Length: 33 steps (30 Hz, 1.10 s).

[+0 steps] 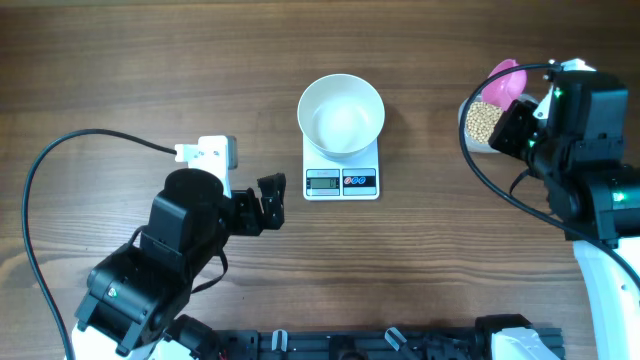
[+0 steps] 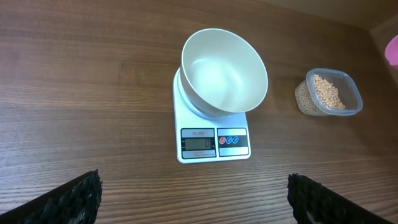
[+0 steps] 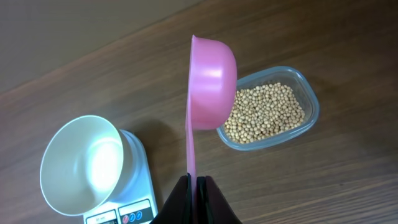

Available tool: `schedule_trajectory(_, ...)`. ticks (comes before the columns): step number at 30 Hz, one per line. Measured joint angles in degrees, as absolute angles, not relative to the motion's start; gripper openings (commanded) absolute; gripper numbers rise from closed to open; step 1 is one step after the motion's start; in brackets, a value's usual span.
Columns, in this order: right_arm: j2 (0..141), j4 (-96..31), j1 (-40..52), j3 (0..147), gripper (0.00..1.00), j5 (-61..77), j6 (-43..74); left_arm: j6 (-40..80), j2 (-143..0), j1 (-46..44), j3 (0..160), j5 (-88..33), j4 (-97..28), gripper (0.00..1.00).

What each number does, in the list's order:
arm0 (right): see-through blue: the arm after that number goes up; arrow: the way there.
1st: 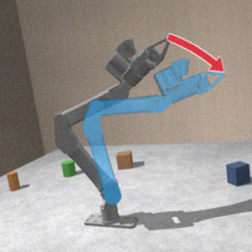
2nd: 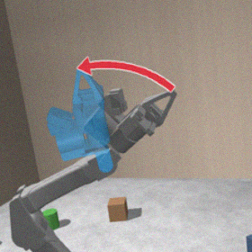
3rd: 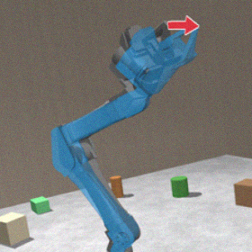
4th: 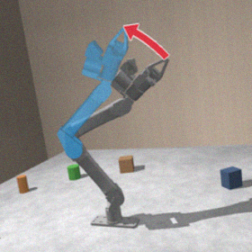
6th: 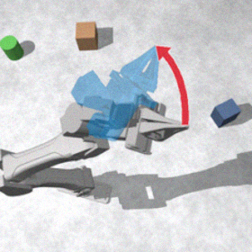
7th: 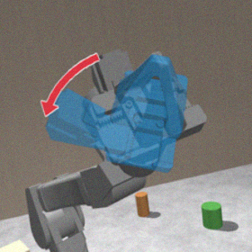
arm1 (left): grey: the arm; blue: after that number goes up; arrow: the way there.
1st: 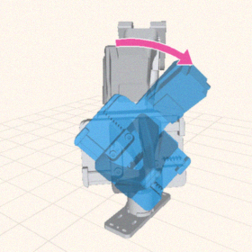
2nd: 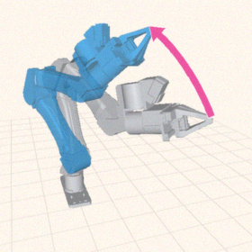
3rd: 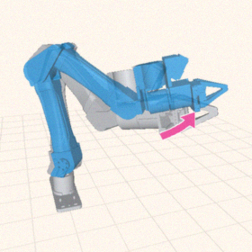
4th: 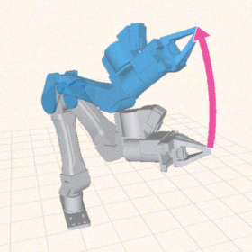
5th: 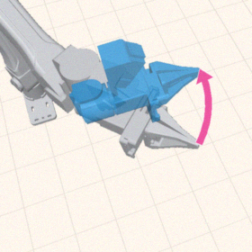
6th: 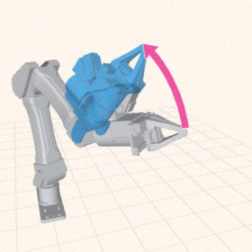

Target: Scoop item into bowl and weigh 150g on scale

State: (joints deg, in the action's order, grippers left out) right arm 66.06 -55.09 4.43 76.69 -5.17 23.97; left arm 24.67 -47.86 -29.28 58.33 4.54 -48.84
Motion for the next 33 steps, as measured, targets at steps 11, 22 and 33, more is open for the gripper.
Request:
schedule_trajectory(11, 66.1, -52.5, 4.4, 76.7, 0.04, -5.0, 22.2, 24.7, -47.9, -29.3, 58.3, 4.7, -48.9, 1.00)
schedule_trajectory(22, 66.1, -52.7, 4.4, 76.7, 0.04, -5.3, 14.4, 24.7, -47.9, -29.3, 58.3, 4.7, -48.9, 1.00)
schedule_trajectory(33, 76.1, -50.7, -1.5, 76.3, 0.04, -9.5, 0.5, 24.7, -47.9, -29.3, 58.3, 4.7, -48.6, 1.00)
